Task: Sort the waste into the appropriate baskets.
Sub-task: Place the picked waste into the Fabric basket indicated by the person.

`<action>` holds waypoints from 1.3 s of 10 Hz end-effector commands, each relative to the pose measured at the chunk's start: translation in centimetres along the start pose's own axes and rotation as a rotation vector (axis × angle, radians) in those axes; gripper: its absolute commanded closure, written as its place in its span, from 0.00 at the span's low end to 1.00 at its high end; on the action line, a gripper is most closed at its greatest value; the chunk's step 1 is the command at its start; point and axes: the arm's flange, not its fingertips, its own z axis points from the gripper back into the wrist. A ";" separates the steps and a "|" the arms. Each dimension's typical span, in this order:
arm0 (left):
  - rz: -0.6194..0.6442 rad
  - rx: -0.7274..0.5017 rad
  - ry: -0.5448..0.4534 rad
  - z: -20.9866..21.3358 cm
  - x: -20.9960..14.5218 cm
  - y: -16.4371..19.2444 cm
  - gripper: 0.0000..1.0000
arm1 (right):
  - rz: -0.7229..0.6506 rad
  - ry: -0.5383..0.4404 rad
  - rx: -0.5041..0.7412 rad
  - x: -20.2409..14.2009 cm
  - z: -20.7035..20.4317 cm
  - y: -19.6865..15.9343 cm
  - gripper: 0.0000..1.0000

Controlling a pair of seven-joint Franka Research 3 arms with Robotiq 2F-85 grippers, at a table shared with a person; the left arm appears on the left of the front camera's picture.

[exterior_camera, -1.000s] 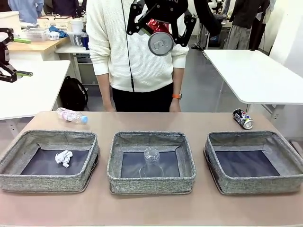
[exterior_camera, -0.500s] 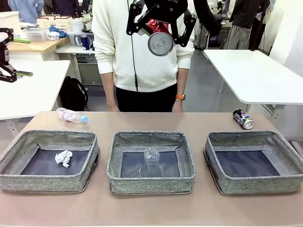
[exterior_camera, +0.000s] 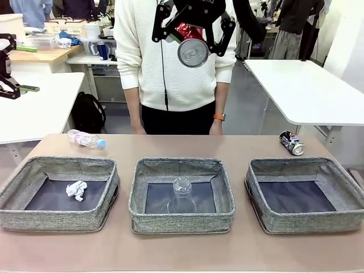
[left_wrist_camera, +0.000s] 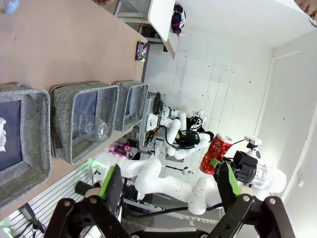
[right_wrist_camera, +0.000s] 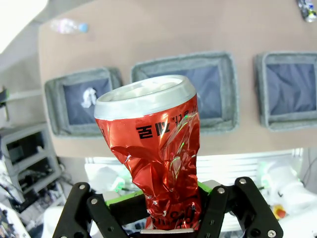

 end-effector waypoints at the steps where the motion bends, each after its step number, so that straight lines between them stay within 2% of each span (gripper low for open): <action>1: -0.006 -0.015 0.004 0.1 -0.2 -0.2 0.00 | 0.001 -0.002 0.002 -0.2 0.2 0.0 0.90; 13: -0.006 -0.015 0.004 0.1 -0.2 -0.2 0.00 | 0.001 -0.002 0.002 -0.2 0.2 0.0 0.90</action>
